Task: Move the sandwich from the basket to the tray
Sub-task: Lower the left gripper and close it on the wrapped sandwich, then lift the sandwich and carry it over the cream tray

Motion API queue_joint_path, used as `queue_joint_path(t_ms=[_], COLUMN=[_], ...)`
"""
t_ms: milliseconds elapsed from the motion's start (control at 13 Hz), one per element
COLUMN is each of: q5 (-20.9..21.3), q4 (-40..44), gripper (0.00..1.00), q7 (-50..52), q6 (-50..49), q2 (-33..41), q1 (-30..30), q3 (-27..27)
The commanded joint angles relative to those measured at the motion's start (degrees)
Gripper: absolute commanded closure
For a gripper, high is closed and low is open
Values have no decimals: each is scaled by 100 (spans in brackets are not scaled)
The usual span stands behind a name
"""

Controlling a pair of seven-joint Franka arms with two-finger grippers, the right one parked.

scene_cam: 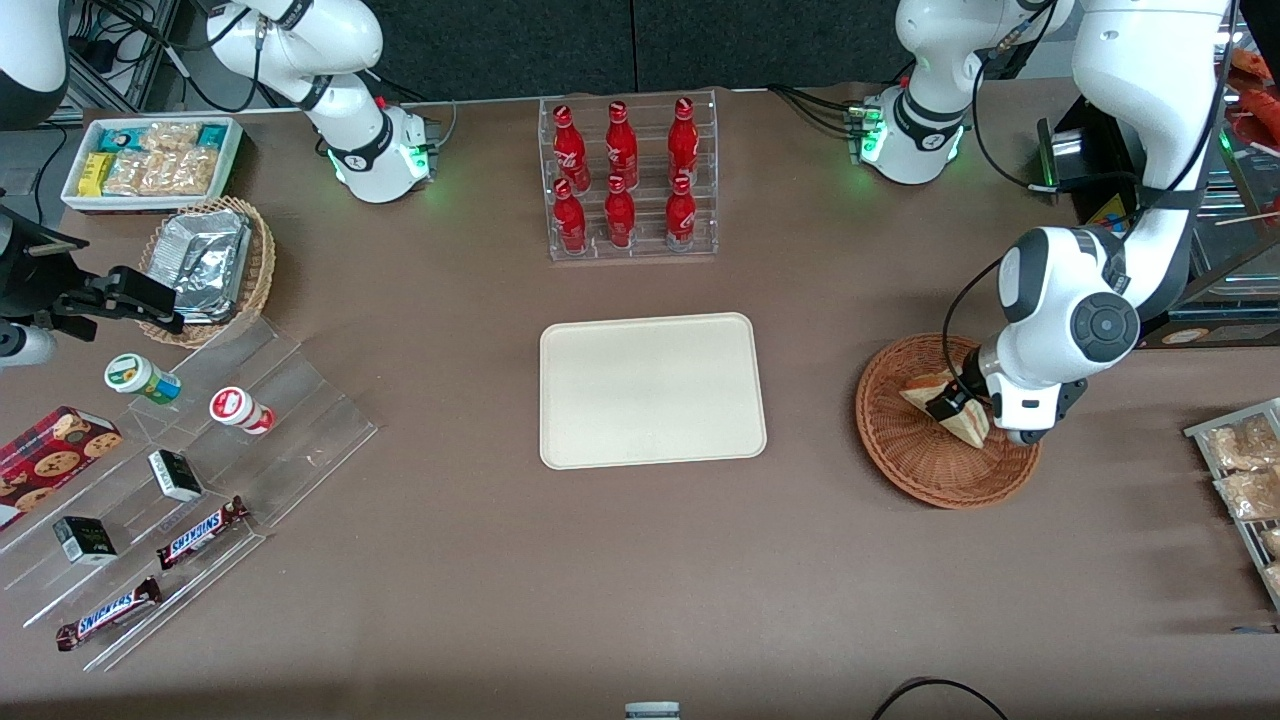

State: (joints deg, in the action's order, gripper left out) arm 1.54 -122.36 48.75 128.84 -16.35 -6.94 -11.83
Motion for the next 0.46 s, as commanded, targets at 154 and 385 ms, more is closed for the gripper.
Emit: queue_joint_path(t_ms=[154, 385], q5=[21, 21], q4=[54, 106], gripper=[100, 100], q7=[275, 363], q6=[63, 10], q2=[-149, -141], q1=[-44, -35], q3=[-13, -4])
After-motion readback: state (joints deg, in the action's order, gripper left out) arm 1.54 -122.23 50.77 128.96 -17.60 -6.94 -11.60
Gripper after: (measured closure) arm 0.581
